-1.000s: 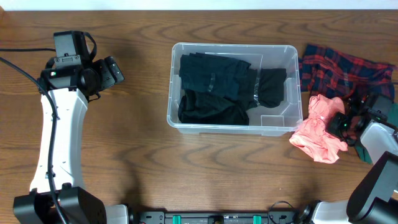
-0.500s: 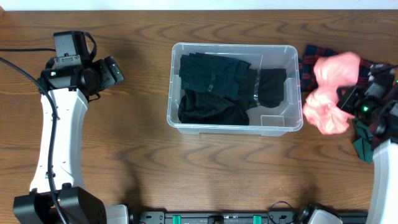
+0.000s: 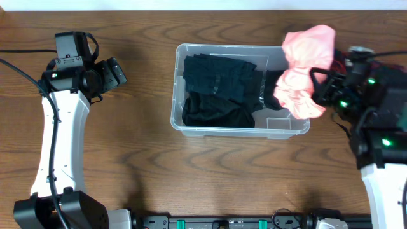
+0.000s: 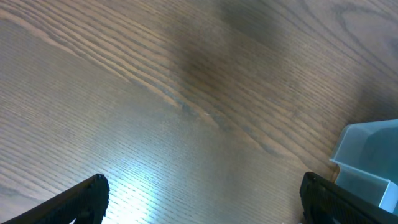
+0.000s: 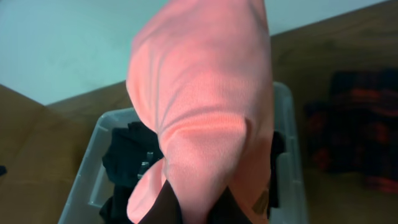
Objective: Pack container
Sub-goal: 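Lift the pink garment with the right gripper and carry it over the bin, then lower the pink garment into the bin's right side and press it down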
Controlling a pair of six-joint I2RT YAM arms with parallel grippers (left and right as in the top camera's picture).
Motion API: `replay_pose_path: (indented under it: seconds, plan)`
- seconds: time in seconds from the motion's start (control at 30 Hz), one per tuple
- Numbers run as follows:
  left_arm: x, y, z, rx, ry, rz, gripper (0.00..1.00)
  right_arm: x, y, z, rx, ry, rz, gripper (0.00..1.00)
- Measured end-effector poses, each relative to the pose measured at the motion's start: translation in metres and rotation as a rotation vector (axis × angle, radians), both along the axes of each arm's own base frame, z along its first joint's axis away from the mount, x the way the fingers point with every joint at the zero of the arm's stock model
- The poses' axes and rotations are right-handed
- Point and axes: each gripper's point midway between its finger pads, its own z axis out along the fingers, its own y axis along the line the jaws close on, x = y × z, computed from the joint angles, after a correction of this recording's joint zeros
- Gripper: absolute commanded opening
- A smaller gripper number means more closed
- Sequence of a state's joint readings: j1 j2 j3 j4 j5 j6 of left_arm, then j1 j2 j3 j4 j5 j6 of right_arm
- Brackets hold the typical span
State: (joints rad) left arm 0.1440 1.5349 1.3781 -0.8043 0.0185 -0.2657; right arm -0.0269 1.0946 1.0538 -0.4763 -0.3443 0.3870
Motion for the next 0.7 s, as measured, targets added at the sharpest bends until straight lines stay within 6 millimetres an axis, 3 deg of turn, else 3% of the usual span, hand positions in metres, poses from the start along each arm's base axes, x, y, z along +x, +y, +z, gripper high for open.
replay_pose_path:
  seconds: [0.13, 0.23, 0.4, 0.7]
  plan:
    - [0.000, 0.000, 0.000, 0.000, 0.000, 0.000, 0.98, 0.013, 0.023, -0.027, -0.001, 0.076, 0.042, 0.01]
    - [0.000, 0.000, 0.000, 0.000, 0.000, 0.000, 0.98, 0.017, 0.040, -0.060, -0.008, 0.178, 0.078, 0.01]
    - [0.000, 0.000, 0.000, 0.000, 0.000, 0.000, 0.98, 0.016, 0.053, -0.101, -0.026, 0.313, 0.104, 0.01]
    - [0.000, 0.000, 0.000, 0.000, 0.000, 0.000, 0.98, 0.007, 0.049, -0.131, -0.055, 0.430, 0.089, 0.01]
